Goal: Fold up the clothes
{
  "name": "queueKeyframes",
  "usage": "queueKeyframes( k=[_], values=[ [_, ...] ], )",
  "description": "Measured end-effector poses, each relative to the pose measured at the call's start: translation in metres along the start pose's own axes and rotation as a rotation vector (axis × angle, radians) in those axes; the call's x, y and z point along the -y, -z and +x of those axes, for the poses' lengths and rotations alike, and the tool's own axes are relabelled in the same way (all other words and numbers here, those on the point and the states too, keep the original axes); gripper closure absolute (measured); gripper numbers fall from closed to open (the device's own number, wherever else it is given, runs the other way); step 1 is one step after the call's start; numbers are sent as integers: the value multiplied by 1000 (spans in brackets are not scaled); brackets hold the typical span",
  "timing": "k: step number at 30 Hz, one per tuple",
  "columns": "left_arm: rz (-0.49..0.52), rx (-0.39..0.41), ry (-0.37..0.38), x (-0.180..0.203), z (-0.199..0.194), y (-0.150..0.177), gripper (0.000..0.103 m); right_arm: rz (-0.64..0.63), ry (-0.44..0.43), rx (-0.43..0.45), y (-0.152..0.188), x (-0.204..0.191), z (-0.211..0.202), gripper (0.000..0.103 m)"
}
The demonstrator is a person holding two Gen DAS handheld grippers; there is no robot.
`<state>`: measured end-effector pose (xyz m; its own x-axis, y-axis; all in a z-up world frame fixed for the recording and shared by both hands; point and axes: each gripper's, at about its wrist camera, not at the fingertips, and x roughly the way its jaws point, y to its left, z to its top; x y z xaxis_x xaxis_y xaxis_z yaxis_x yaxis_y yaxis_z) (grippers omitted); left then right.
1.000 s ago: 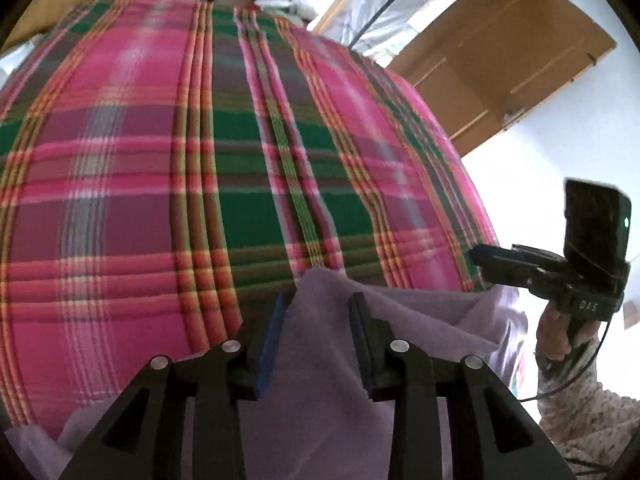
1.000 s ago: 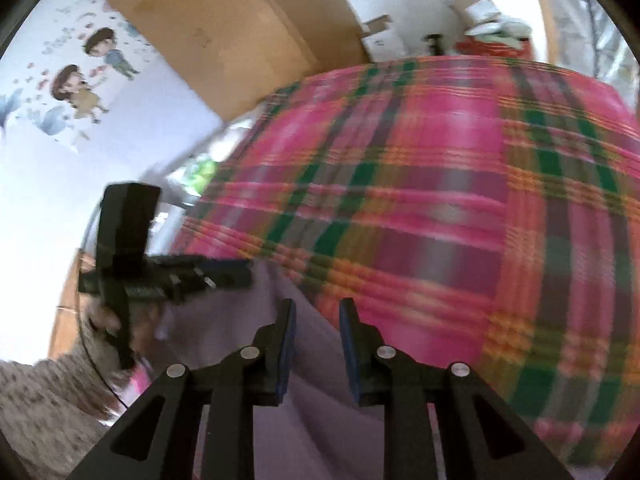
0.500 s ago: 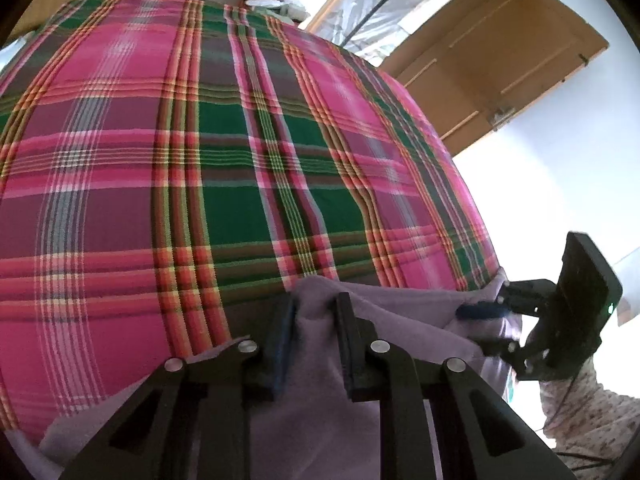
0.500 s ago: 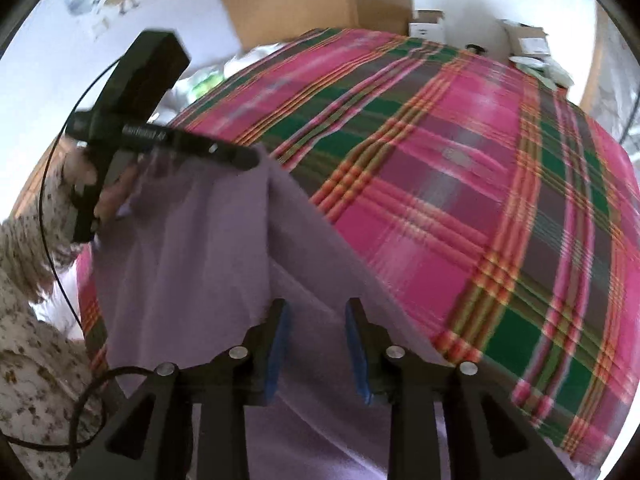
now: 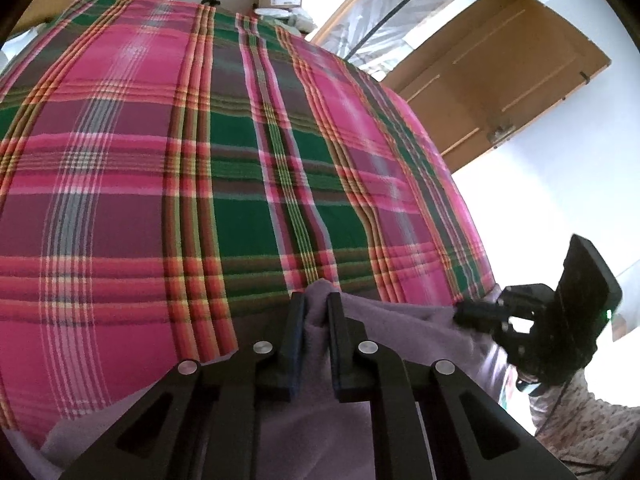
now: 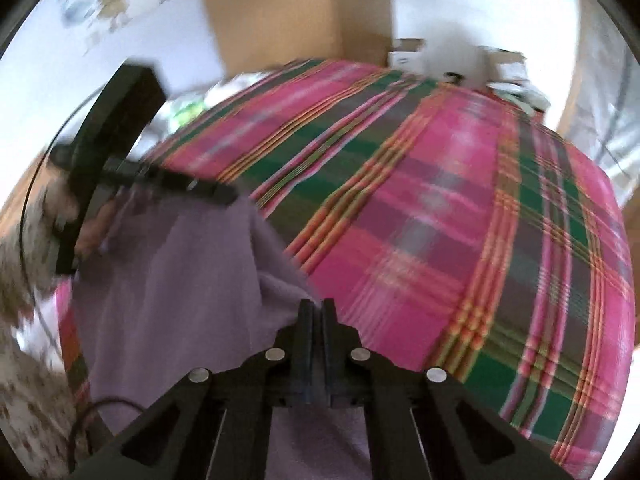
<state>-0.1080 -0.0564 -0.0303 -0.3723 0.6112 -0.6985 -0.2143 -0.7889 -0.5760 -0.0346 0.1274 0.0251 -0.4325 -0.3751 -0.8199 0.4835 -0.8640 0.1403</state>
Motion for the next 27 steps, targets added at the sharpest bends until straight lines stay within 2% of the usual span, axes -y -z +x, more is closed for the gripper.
queueKeyframes(
  k=[3,8,10,14,17,19,21,24,26,27],
  values=[
    [-27,7,2,-5,3,-3,94,42,2,-22,0,6,13,99],
    [-50,8,9,-10,7,-2,94,90,32,29,0,10,5,101],
    [-54,10,12,-11,6,-1,94,106,15,17,-1,13,7,101],
    [-62,14,20,-14,5,-1,94,78,18,21,-1,7,2,101],
    [-74,13,27,-16,4,-1,94,68,-15,46,-7,7,-6,100],
    [-86,11,32,-17,4,-3,94,46,-48,37,-11,5,-6,88],
    [-90,13,37,-17,3,-3,94,7,-79,-16,-14,-3,7,81],
    [-88,13,40,-17,2,-3,94,-36,-83,-72,-14,-12,25,81],
    [-75,23,36,-15,0,-2,94,-40,-82,-60,-14,-14,26,86],
    [-68,28,35,-14,-1,-2,94,-39,-77,-49,-14,-14,24,101]
  ],
)
